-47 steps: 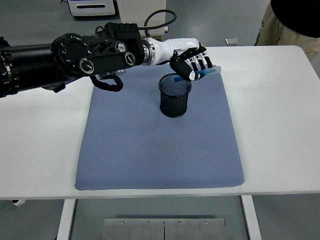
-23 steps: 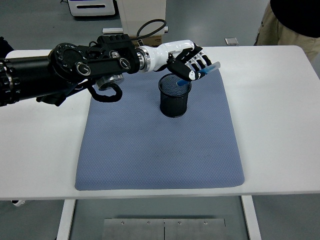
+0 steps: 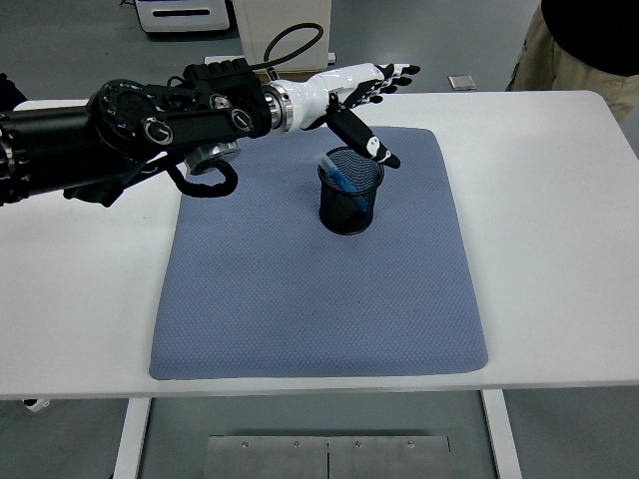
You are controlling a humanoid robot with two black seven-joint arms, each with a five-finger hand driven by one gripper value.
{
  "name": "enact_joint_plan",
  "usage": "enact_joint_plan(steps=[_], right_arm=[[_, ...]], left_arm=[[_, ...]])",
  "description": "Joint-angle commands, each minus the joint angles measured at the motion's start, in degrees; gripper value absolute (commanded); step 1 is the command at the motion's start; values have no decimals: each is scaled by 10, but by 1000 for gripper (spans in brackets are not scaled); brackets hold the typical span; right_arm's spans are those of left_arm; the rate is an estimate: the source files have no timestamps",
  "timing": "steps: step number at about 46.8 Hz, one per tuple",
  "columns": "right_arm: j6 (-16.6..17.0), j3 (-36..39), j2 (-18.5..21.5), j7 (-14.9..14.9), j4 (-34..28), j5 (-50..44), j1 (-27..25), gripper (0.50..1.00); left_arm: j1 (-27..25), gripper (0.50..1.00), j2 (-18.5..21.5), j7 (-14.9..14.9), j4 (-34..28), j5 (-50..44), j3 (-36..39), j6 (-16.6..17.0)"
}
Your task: Left hand places marker in pen holder
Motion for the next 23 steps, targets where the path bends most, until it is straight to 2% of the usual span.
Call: enact_joint_plan(steps=[1, 8, 16, 23], right_arm=[[0, 0, 0, 0, 0, 0, 0, 1000], [0, 0, 0, 0, 0, 0, 0, 1000], [0, 0, 0, 0, 0, 0, 0, 1000], [0, 0, 0, 0, 0, 0, 0, 1000]], left_arm=[[1, 1000, 19, -1, 1, 0, -4, 1], [17, 1000, 58, -1, 2, 0, -45, -4], [69, 1000, 96, -1, 4, 1, -95, -5], [122, 1000, 111, -1, 30, 0, -152, -6]])
